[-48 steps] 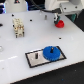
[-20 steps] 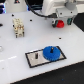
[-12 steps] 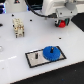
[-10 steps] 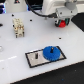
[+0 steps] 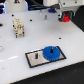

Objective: Insert the blue gear onto the right peg, followed by the red gear

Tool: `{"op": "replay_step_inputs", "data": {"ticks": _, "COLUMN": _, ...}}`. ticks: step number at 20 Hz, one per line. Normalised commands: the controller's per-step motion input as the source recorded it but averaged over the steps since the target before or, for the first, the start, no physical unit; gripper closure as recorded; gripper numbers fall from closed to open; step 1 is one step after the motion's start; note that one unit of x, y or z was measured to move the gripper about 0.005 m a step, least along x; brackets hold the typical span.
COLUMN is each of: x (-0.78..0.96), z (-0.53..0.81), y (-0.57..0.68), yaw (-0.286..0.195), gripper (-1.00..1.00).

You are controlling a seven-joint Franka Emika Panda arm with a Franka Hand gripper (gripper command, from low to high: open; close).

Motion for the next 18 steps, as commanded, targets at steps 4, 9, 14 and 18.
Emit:
{"op": "replay_step_inputs", "data": {"ticks": 4, "x": 0.57, "z": 0.55, "y": -0.35, "yaw": 0.0, "gripper": 1.0}}
{"op": "replay_step_inputs", "data": {"ticks": 9, "x": 0.69, "z": 0.55, "y": -0.35, "yaw": 0.0, "gripper": 1.0}}
{"op": "replay_step_inputs", "data": {"ticks": 14, "x": 0.73, "z": 0.53, "y": -0.32, "yaw": 0.0, "gripper": 1.0}}
{"op": "replay_step_inputs", "data": {"ticks": 18, "x": 0.76, "z": 0.47, "y": -0.29, "yaw": 0.0, "gripper": 1.0}}
